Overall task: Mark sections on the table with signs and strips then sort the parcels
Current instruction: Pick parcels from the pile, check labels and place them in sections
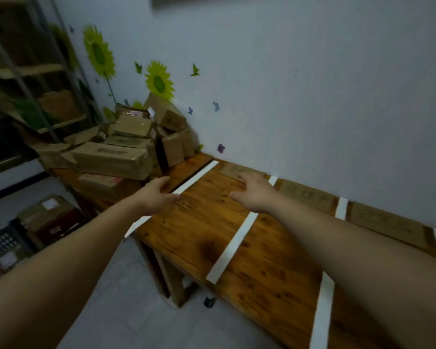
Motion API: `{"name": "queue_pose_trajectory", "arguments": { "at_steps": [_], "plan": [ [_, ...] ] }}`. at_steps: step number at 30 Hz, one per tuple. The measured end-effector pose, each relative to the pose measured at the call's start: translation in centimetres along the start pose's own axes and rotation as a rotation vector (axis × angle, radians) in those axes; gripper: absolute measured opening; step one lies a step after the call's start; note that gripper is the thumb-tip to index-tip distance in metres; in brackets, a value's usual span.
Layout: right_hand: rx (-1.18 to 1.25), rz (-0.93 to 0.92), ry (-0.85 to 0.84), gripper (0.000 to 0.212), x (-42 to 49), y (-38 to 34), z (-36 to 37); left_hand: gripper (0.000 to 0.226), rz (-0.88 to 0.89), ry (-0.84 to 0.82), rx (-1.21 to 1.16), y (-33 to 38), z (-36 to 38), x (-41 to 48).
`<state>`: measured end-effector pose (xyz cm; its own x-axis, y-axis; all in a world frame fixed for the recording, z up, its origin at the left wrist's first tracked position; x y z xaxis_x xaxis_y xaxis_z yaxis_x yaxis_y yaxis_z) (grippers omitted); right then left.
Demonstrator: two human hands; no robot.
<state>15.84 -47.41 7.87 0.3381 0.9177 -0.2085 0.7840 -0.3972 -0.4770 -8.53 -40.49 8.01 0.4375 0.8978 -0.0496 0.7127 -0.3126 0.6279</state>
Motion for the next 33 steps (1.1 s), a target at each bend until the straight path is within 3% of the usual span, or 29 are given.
{"name": "queue_pose_trajectory", "arguments": {
  "at_steps": [8,18,25,33],
  "plan": [
    [0.047,-0.076,-0.052,0.076,13.0,-12.0,2.4,0.07,-0.057,0.149,0.033,-7.6,-9.8,8.2],
    [0.066,-0.153,-0.106,0.072,25.6,-27.6,5.3,0.07,-0.115,0.188,0.08,-17.1,-22.6,17.8],
    [0.121,-0.024,-0.046,0.076,32.6,-35.5,9.0,0.07,-0.011,0.173,0.052,-24.1,-27.9,26.1],
    [0.283,0.17,-0.006,0.053,38.3,-40.9,12.1,0.061,0.068,0.053,-0.019,-29.1,-32.4,34.7]
  ]
}}
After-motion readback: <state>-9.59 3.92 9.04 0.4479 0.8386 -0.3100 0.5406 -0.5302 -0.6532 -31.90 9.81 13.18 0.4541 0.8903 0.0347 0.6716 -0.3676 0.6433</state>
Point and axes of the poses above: each hand's wrist, its own x-axis towards the middle knuckle, its own z-axis out of the palm, y = z × x, the point moved 3 cm from there along x, towards the middle knuckle, and after that the axes turned 15 degrees about z, right-handed, at the moved point
